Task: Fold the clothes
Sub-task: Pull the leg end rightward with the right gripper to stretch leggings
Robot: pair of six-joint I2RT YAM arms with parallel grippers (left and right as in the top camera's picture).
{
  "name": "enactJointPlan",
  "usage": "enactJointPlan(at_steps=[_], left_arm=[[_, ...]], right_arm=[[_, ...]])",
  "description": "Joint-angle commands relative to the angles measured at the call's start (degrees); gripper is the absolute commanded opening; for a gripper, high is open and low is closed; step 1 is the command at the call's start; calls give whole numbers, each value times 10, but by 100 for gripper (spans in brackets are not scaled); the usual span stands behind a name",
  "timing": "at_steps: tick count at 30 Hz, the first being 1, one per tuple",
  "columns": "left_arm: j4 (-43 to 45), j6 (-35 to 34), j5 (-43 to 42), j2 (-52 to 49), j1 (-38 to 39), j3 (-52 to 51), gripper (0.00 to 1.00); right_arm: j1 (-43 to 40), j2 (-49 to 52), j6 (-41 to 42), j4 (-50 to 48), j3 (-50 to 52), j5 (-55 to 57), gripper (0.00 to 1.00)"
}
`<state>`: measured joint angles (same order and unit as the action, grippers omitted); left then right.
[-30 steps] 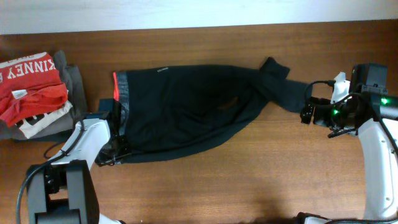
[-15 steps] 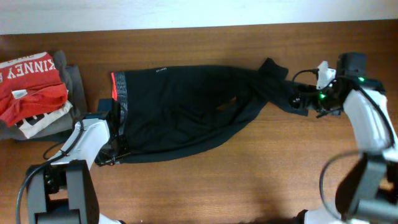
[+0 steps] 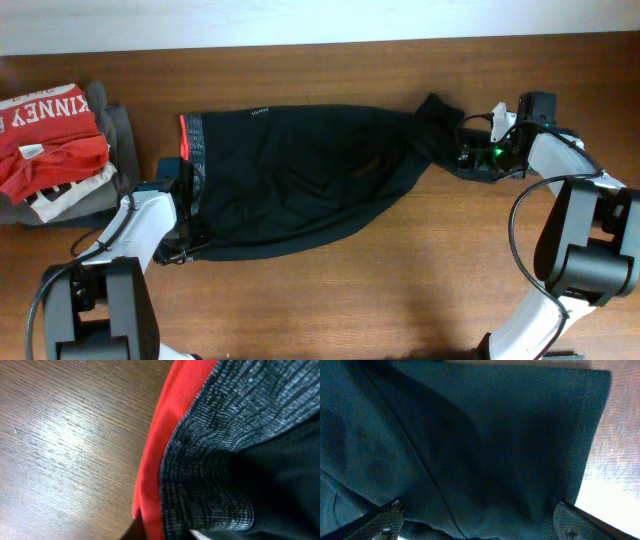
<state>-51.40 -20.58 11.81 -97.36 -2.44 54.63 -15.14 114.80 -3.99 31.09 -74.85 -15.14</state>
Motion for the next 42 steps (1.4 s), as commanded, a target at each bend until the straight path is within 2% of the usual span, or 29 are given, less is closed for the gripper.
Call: enactJointPlan(at_steps=[1,2,5,7,14,19,25,29,34,35,37,38,39,42], left_arm=[[3,-6,-4,13,-2,-2,11],[4,-6,-5,13,-2,-2,11],[4,-6,-5,13,-2,-2,12],[5,-6,-5,13,-2,-2,13],[8,-6,-4,13,-2,-2,13],[8,-6,-4,13,-2,-2,13],[15,-6,-4,13,-2,-2,14],[17,-6,-4,13,-2,-2,14],[16,-6,-5,13,-2,-2,14],[16,-6,-5,13,-2,-2,14],[17,-6,-4,13,-2,-2,14],[17,-6,-5,13,-2,-2,14],[17,-6,-5,13,-2,-2,14],[17,-6,-4,13,-2,-2,14]], right_arm=[[10,9,-1,-12,-10,-8,74],[13,9,-1,-16,-10,-8,56],[23,9,-1,-22,-10,-8,19],[28,9,-1,-23,-10,-8,5],[35,6,4,-27,-10,-7,4],[34,6,60,-22,-13,85,4],[35,3,59,-26,-28,47,4],[35,-5,60,-53,-96,-9,4],[38,-5,90,-70,-256,-35,4],[39,-5,90,-68,-283,-33,11],[42,-5,90,-62,-311,-33,60],[43,-5,89,-51,-318,-33,88],[43,-5,89,-41,-319,-33,99],[43,-2,85,23,-313,-13,99]])
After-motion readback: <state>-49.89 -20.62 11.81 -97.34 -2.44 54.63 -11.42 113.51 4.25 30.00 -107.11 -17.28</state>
